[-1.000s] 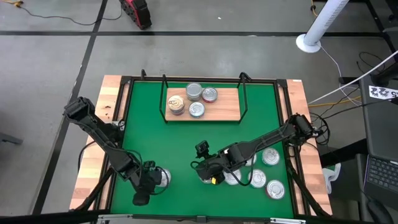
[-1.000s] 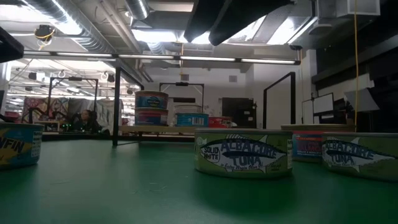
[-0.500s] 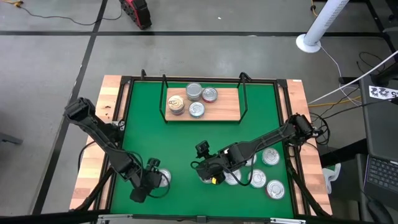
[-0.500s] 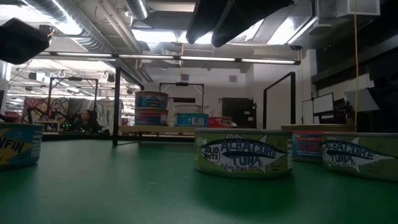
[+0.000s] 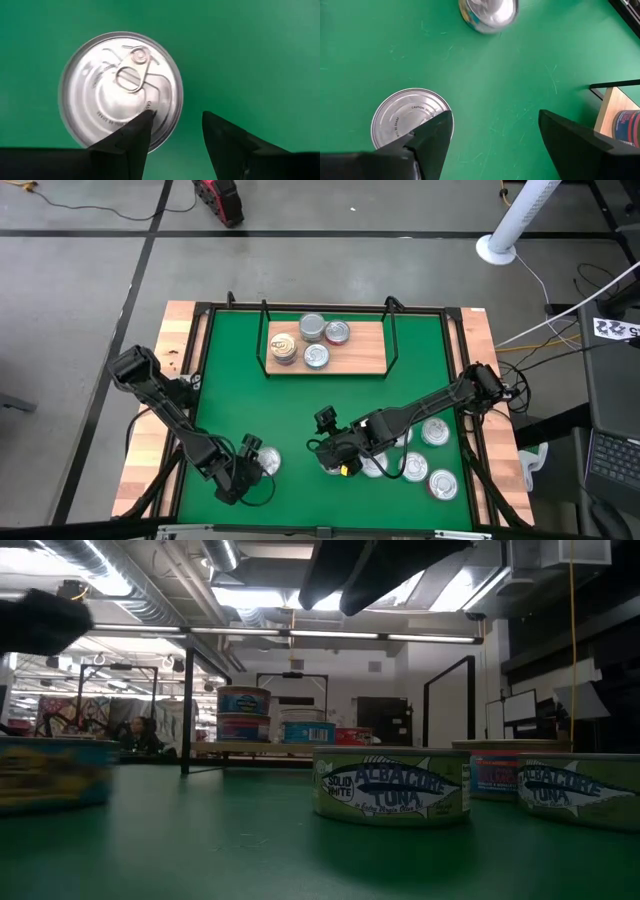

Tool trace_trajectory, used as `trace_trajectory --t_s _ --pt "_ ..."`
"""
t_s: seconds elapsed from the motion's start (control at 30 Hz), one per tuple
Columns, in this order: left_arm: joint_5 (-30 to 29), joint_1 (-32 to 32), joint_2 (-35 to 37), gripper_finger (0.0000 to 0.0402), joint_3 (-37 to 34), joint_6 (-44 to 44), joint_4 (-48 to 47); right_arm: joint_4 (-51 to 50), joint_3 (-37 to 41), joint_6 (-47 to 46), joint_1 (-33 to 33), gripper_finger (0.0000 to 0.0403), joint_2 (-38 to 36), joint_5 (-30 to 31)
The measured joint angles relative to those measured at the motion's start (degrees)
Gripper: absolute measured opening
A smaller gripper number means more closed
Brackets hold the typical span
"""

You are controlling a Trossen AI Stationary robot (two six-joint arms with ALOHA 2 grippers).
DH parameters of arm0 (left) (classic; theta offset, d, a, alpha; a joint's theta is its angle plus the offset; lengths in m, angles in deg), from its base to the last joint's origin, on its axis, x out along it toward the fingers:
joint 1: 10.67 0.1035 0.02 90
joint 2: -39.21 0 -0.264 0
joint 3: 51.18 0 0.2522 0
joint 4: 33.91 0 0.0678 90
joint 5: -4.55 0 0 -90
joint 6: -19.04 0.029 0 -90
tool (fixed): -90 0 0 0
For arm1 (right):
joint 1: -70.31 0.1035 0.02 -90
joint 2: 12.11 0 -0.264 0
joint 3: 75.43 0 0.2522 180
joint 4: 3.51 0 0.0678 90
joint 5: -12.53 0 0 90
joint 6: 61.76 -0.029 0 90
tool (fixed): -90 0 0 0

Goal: Stack canned seafood by type on shelf
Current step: Stack the yellow blue tuna can on top of the other yellow blue tuna can on the shelf

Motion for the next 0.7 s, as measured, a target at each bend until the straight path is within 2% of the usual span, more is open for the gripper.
trace_trajectory --t_s 0.1,0.2,0.47,0.7 --pt "-6.60 0.30 -0.24 0.0147 -0.25 -0.03 -1.01 0.00 0.00 0.00 0.00 0.0296 0.00 0.02" --pt "-10.04 1.28 -0.28 0.0121 -0.26 -0.03 -1.37 -0.04 0.00 0.02 0.00 0.0296 0.00 0.02" --pt "-10.38 4.57 -0.50 0.0067 -0.28 -0.12 -2.34 -1.57 0.01 0.04 0.04 0.0296 0.00 0.02" --pt "-10.36 4.86 -0.85 0.0064 -0.25 6.00 -1.75 -2.21 0.02 0.04 0.04 0.0296 0.00 0.02"
